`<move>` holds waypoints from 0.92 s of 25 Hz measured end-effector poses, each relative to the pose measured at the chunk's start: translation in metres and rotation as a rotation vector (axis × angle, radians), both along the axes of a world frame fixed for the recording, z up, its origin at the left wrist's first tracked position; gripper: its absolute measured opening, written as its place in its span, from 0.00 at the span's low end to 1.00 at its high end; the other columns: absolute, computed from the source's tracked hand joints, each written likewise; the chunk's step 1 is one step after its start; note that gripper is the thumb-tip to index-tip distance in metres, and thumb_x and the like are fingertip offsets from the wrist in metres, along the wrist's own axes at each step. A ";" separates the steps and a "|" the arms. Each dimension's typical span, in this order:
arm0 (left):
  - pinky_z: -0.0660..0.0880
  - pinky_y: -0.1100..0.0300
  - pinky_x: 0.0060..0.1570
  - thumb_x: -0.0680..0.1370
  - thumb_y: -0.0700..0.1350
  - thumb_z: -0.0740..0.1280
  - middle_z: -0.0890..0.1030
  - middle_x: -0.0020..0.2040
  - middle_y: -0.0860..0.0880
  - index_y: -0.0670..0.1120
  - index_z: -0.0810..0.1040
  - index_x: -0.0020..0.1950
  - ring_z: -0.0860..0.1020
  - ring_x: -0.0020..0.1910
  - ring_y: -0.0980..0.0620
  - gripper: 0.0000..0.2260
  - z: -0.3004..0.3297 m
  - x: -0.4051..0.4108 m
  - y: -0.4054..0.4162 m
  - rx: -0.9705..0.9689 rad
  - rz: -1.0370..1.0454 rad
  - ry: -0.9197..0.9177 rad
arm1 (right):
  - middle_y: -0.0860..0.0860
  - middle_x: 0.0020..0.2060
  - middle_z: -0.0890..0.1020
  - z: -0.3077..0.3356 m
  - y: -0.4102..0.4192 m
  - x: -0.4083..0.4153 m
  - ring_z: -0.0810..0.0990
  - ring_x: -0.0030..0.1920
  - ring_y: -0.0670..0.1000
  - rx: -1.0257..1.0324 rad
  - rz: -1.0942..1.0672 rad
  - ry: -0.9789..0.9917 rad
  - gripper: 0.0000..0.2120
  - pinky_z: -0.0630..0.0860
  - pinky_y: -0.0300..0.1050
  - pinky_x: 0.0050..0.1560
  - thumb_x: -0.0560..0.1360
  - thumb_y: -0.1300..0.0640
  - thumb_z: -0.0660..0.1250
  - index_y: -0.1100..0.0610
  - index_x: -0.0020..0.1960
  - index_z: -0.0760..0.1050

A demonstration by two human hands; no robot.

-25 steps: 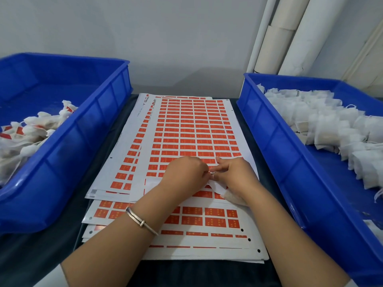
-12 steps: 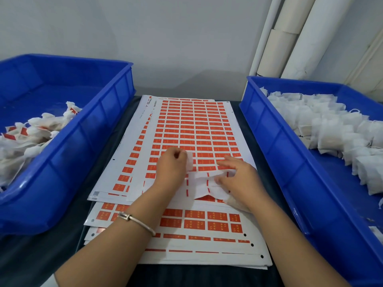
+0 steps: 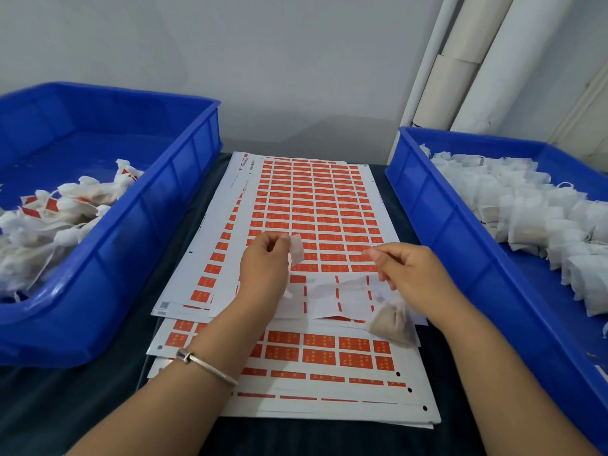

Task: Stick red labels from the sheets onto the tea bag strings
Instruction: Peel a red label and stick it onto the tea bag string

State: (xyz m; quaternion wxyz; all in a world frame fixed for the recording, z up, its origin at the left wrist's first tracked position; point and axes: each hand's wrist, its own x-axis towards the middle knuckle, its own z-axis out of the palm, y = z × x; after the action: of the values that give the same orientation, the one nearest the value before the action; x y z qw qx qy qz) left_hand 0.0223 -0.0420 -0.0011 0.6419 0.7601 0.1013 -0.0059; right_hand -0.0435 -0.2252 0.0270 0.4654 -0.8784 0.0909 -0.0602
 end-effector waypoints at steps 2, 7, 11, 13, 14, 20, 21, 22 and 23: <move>0.69 0.67 0.32 0.80 0.51 0.60 0.77 0.39 0.55 0.54 0.75 0.41 0.75 0.37 0.54 0.09 -0.001 -0.004 0.001 -0.032 -0.011 0.010 | 0.32 0.36 0.78 0.012 -0.005 -0.001 0.77 0.39 0.35 -0.149 0.088 0.112 0.04 0.69 0.27 0.33 0.76 0.48 0.64 0.41 0.43 0.75; 0.73 0.66 0.35 0.80 0.51 0.60 0.78 0.41 0.55 0.55 0.75 0.41 0.77 0.40 0.54 0.08 -0.001 -0.011 0.001 -0.069 -0.028 0.049 | 0.37 0.57 0.73 0.024 -0.008 0.003 0.74 0.56 0.42 -0.535 0.254 0.461 0.16 0.70 0.33 0.50 0.77 0.57 0.63 0.44 0.63 0.74; 0.77 0.66 0.38 0.80 0.49 0.62 0.79 0.43 0.53 0.55 0.75 0.42 0.80 0.41 0.53 0.07 0.000 -0.018 0.004 -0.168 -0.026 0.090 | 0.43 0.57 0.77 0.024 -0.008 0.002 0.76 0.50 0.44 -0.718 0.292 0.536 0.11 0.72 0.33 0.44 0.75 0.55 0.67 0.48 0.58 0.79; 0.77 0.66 0.37 0.80 0.47 0.62 0.80 0.43 0.53 0.54 0.76 0.42 0.81 0.41 0.53 0.08 0.001 -0.021 0.005 -0.209 -0.030 0.102 | 0.43 0.52 0.79 0.021 -0.008 0.001 0.77 0.47 0.44 -0.728 0.300 0.538 0.05 0.69 0.32 0.39 0.75 0.53 0.68 0.48 0.51 0.78; 0.78 0.66 0.37 0.80 0.47 0.62 0.80 0.43 0.52 0.54 0.76 0.42 0.82 0.40 0.53 0.08 0.002 -0.023 0.005 -0.224 -0.025 0.109 | 0.43 0.51 0.78 0.021 -0.008 0.000 0.76 0.47 0.44 -0.718 0.301 0.523 0.03 0.69 0.32 0.39 0.75 0.53 0.68 0.47 0.48 0.77; 0.78 0.64 0.33 0.78 0.41 0.64 0.83 0.35 0.52 0.50 0.78 0.41 0.84 0.36 0.53 0.08 0.008 -0.030 0.007 -0.393 -0.026 0.214 | 0.38 0.47 0.79 0.030 -0.011 -0.004 0.76 0.45 0.38 -0.523 0.272 0.306 0.04 0.67 0.28 0.40 0.75 0.53 0.68 0.44 0.44 0.79; 0.78 0.64 0.33 0.78 0.40 0.65 0.84 0.35 0.51 0.49 0.78 0.41 0.84 0.36 0.52 0.07 0.010 -0.031 0.007 -0.414 -0.031 0.233 | 0.37 0.45 0.78 0.032 -0.011 -0.005 0.76 0.44 0.38 -0.513 0.266 0.281 0.04 0.66 0.27 0.39 0.75 0.53 0.68 0.45 0.48 0.81; 0.78 0.63 0.32 0.78 0.39 0.65 0.84 0.34 0.51 0.48 0.78 0.42 0.84 0.36 0.52 0.07 0.011 -0.031 0.007 -0.439 -0.035 0.252 | 0.37 0.43 0.78 0.033 -0.010 -0.006 0.77 0.44 0.39 -0.505 0.257 0.255 0.06 0.66 0.27 0.39 0.75 0.52 0.68 0.48 0.51 0.82; 0.79 0.63 0.32 0.77 0.39 0.65 0.84 0.34 0.50 0.47 0.78 0.43 0.84 0.36 0.51 0.06 0.013 -0.032 0.007 -0.474 -0.041 0.272 | 0.37 0.42 0.78 0.035 -0.009 -0.006 0.78 0.45 0.41 -0.501 0.247 0.223 0.08 0.67 0.28 0.39 0.75 0.52 0.67 0.49 0.52 0.82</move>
State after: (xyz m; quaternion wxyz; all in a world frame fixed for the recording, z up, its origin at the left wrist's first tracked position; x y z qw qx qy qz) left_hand -0.0093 -0.0350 0.0119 0.7820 0.5829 0.1671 -0.1443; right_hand -0.0498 -0.2339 0.0624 0.2252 -0.9714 0.0162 0.0734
